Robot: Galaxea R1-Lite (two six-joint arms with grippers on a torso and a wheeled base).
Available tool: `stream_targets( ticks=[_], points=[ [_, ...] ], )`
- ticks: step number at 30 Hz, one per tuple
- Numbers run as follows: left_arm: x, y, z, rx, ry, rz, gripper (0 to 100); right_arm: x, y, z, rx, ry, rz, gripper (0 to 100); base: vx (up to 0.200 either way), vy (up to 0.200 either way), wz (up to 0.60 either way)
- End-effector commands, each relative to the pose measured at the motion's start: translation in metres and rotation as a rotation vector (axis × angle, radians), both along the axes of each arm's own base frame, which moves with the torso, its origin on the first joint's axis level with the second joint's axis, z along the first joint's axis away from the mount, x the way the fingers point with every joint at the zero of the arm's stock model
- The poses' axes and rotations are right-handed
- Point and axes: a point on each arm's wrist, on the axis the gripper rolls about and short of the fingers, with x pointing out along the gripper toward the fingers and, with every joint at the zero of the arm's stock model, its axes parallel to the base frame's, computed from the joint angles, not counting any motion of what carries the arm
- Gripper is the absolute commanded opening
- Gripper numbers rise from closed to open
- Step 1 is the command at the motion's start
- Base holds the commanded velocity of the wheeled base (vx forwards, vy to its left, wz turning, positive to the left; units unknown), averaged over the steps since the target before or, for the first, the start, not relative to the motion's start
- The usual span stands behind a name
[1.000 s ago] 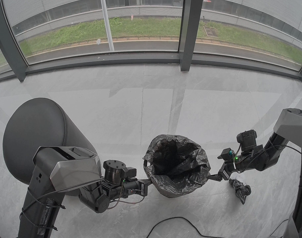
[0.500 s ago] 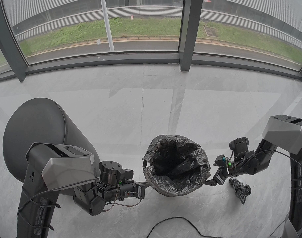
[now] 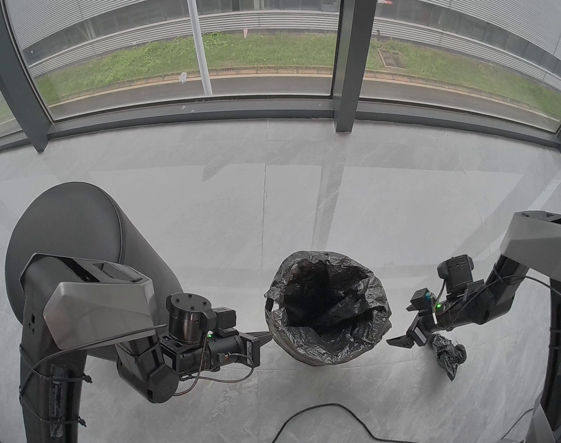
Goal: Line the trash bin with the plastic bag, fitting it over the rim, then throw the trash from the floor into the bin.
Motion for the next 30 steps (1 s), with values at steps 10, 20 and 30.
stream_targets(
  ticks=[10, 20, 30],
  points=[
    [-0.027, 0.013, 0.075, -0.135, -0.119, 0.091, 0, 0.013, -0.139, 0.032, -0.014, -0.101, -0.362, 100, 0.0, 0.0, 0.0],
    [-0.044, 0.023, 0.092, -0.15, -0.149, 0.117, 0, 0.044, -0.221, -0.016, -0.16, -0.052, -0.315, 100, 0.0, 0.0, 0.0],
    [-0.041, 0.011, 0.104, -0.288, -0.123, 0.206, 0, 0.074, -0.238, -0.008, -0.15, -0.03, -0.28, 100, 0.0, 0.0, 0.0]
  ],
)
